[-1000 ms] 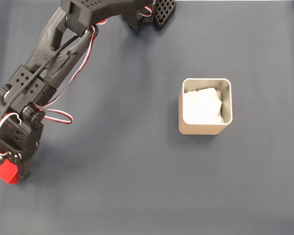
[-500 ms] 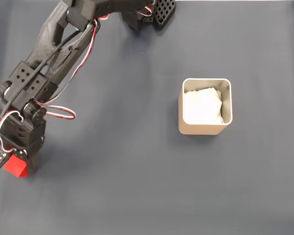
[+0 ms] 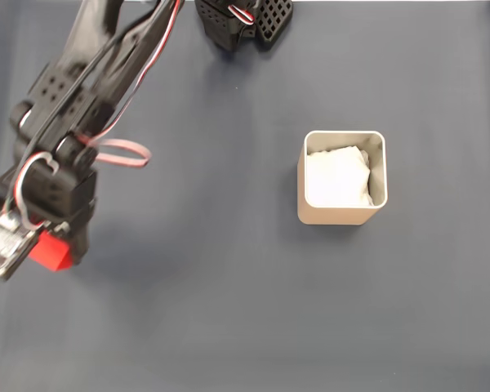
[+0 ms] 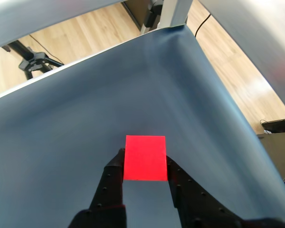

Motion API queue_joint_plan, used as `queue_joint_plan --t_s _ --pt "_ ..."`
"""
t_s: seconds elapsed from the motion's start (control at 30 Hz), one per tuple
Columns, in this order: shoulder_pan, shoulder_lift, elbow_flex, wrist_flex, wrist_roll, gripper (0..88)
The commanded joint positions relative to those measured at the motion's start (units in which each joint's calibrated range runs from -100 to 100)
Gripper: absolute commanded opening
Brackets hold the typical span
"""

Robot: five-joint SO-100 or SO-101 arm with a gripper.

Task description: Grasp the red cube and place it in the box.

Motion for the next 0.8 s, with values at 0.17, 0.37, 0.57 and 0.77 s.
queue_joint_plan --t_s 0.17,0.37,0.57,0.77 --pt "-3.0 -17.3 9.7 2.2 0.6 0.3" --pt "-5.5 -25.2 16.3 2.8 0.6 0.3" --pt "-8.3 -33.6 23.9 2.8 1.4 0.3" --pt "-11.5 -42.3 32.6 2.5 2.7 0.3"
